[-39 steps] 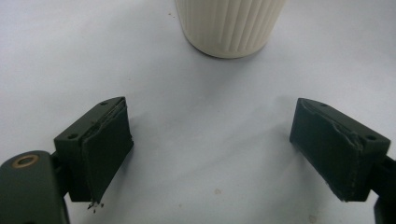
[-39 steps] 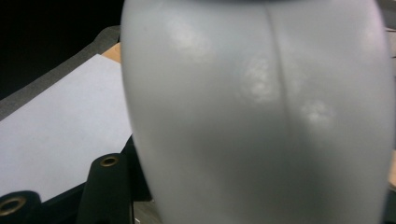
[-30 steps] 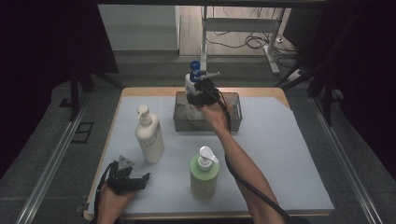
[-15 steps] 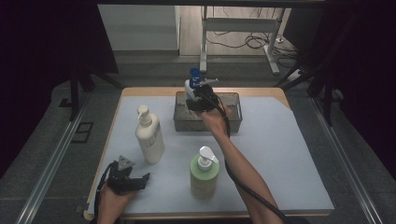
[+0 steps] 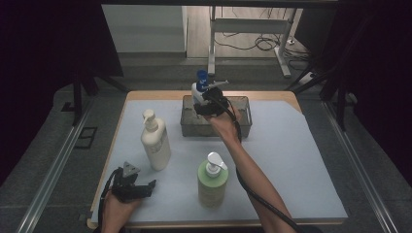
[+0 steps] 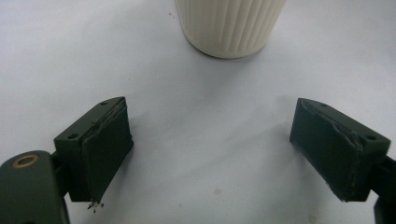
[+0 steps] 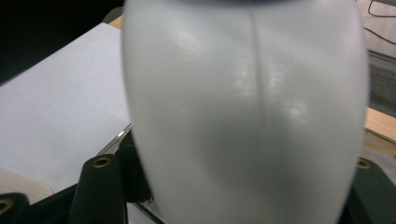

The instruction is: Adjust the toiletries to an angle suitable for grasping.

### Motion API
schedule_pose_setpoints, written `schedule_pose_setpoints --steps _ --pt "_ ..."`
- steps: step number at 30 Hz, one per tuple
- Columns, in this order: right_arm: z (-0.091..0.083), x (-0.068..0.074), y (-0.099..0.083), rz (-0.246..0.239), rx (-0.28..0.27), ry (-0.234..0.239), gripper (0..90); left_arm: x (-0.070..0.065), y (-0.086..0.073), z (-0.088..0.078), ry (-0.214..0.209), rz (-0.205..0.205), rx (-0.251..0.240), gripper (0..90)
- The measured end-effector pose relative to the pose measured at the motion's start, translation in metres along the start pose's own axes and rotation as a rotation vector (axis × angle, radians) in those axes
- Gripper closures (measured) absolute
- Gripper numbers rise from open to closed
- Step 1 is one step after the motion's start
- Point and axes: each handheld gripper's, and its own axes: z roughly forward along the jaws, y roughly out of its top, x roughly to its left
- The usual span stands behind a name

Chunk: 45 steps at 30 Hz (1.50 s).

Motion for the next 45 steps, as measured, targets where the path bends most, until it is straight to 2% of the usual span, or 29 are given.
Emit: schedule_pose_setpoints --steps 15,25,27,33,36,37,38,45 --pt "-0.022 -0.005 -0.010 -0.030 -0.016 0.035 40.3 0.000 0.000 0.000 0.000 0.000 0.000 12.1" --pt "-0.033 -0.008 -0.023 -0.034 -0.009 0.060 47.2 0.000 0.000 0.000 0.001 0.001 0.000 12.1" --pt "-0.037 -0.010 -0.027 -0.022 -0.011 0.071 50.8 0.000 0.000 0.000 0.000 0.000 -0.001 12.1" --pt "-0.043 -0.012 -0.034 -0.031 -0.001 0.089 56.3 0.000 0.000 0.000 0.001 -0.001 -0.001 12.2" --pt "-0.046 -0.016 -0.039 -0.026 0.013 0.100 63.8 0.000 0.000 0.000 0.001 -0.001 -0.001 12.2" --pt "-0.046 -0.016 -0.039 -0.026 0.013 0.100 63.8 0.000 0.000 0.000 0.001 -0.001 -0.001 12.1" --pt "-0.047 -0.019 -0.042 -0.024 0.020 0.089 68.4 0.000 0.000 0.000 0.001 -0.002 -0.001 12.2" --pt "-0.044 -0.031 -0.044 -0.008 0.026 0.024 86.3 0.000 0.000 0.000 0.001 -0.002 -0.001 12.2"
